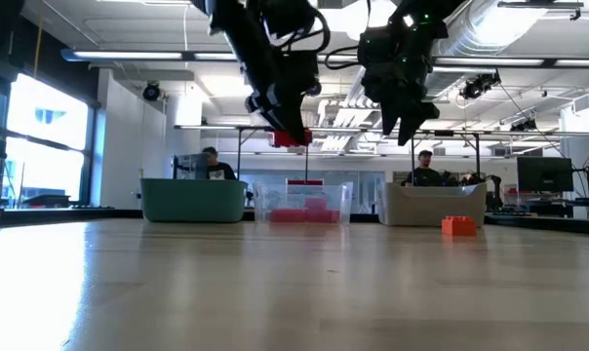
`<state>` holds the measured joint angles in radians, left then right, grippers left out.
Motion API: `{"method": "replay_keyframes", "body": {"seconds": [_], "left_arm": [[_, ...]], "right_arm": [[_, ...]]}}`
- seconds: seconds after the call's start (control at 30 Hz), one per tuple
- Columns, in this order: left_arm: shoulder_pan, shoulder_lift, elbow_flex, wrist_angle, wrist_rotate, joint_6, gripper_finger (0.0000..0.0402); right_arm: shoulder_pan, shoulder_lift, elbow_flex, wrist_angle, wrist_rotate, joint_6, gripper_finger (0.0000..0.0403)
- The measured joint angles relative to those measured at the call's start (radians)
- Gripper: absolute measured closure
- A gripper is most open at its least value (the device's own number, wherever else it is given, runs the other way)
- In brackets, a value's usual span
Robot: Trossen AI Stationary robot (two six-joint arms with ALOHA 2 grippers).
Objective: Sort & place blocks by color
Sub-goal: Put the red game piece into the transparent bin
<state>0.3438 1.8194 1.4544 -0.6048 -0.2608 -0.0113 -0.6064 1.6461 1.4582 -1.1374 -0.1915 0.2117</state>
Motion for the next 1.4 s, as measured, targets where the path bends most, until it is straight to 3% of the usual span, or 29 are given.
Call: {"method": "replay_keyframes", "body": {"seconds": [0.3, 0.4, 0.83, 1.1, 1.4], "left_arm": [[0.191, 0.0, 0.0, 0.091, 0.191, 0.141, 0.0287], [0.235, 0.0, 0.0, 0.11, 0.221, 0.178, 0.0287], [0.345, 0.064, 0.0, 0.135, 0.233, 0.216, 0.0267], [0.351, 0.066, 0.0, 0.235, 0.235, 0.27, 0.0252], [0.349, 0.066, 0.0, 0.305, 0.235, 0.277, 0.0251]], "right_arm": [[0.108, 0.0, 0.0, -0.08, -0.002, 0.15, 0.0174], [0.164, 0.0, 0.0, -0.082, 0.0, 0.269, 0.0174], [0.485, 0.0, 0.0, -0.187, 0.112, 0.693, 0.0174], [0.719, 0.0, 0.0, -0.215, 0.105, 0.999, 0.0174], [1.003, 0.0, 0.0, -0.166, 0.021, 1.319, 0.0174]]}}
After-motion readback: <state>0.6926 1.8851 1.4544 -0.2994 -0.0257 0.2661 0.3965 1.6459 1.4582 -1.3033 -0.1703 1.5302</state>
